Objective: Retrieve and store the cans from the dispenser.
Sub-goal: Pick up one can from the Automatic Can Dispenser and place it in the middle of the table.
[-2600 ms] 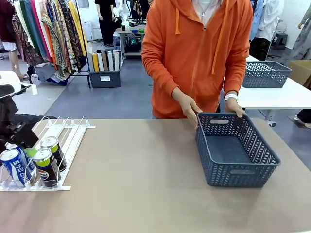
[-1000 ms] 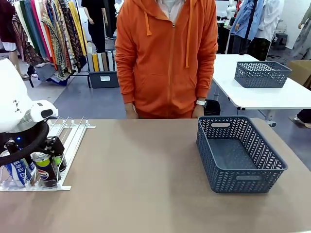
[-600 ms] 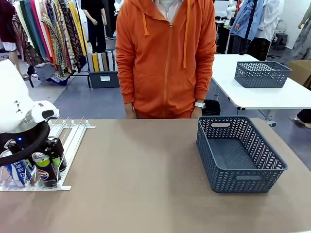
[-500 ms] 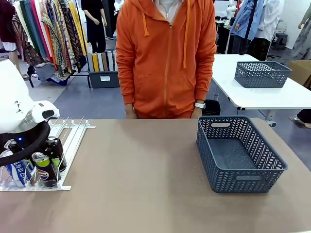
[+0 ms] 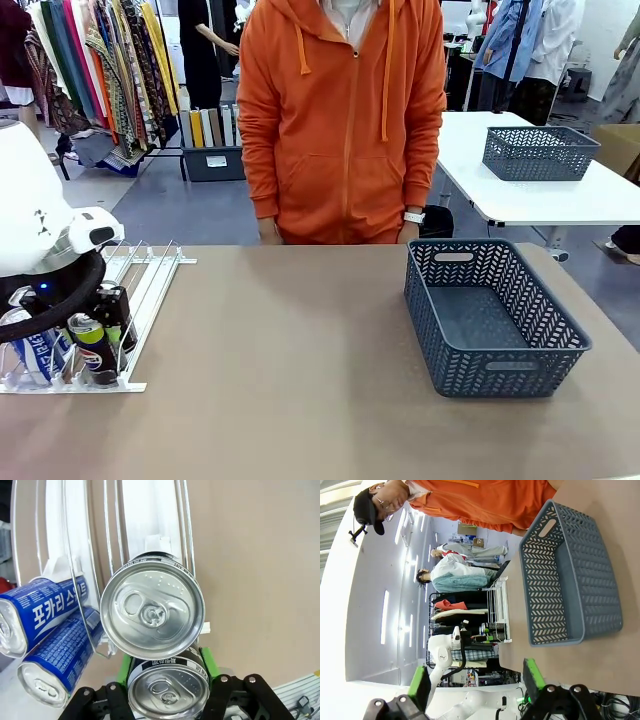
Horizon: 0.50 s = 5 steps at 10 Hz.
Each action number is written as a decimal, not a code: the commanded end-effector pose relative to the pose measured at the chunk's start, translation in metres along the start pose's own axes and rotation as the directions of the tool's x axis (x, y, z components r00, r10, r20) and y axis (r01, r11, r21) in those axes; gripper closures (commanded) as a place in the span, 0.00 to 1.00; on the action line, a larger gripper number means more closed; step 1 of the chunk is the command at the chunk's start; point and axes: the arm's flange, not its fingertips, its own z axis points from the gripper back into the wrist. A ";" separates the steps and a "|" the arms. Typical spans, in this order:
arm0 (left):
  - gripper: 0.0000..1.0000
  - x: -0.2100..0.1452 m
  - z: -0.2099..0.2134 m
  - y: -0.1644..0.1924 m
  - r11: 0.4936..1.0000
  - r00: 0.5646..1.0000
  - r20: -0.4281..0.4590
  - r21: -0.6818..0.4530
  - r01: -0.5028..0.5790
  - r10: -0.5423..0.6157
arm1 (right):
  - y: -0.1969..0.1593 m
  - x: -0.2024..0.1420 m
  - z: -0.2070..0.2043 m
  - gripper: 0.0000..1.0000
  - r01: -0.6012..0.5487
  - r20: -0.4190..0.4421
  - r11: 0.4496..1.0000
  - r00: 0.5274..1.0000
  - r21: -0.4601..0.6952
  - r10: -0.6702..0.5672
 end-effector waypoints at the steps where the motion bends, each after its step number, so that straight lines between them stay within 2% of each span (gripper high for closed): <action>1: 1.00 -0.021 -0.010 0.005 1.000 1.000 0.029 0.020 -0.009 0.008 | 0.006 0.001 0.000 0.00 0.015 0.009 1.000 1.000 0.017 -0.015; 3: 1.00 -0.031 0.016 0.006 1.000 0.999 0.047 0.020 -0.010 0.009 | 0.006 0.001 0.000 0.00 0.015 0.009 1.000 1.000 0.017 -0.015; 4: 1.00 -0.043 0.052 0.009 0.998 0.997 0.075 0.059 -0.014 0.009 | 0.006 0.001 0.000 0.00 0.015 0.009 1.000 1.000 0.017 -0.015; 5: 1.00 -0.055 0.094 0.012 0.999 0.995 0.095 0.045 -0.011 0.006 | 0.006 0.001 0.000 0.00 0.015 0.009 1.000 1.000 0.017 -0.015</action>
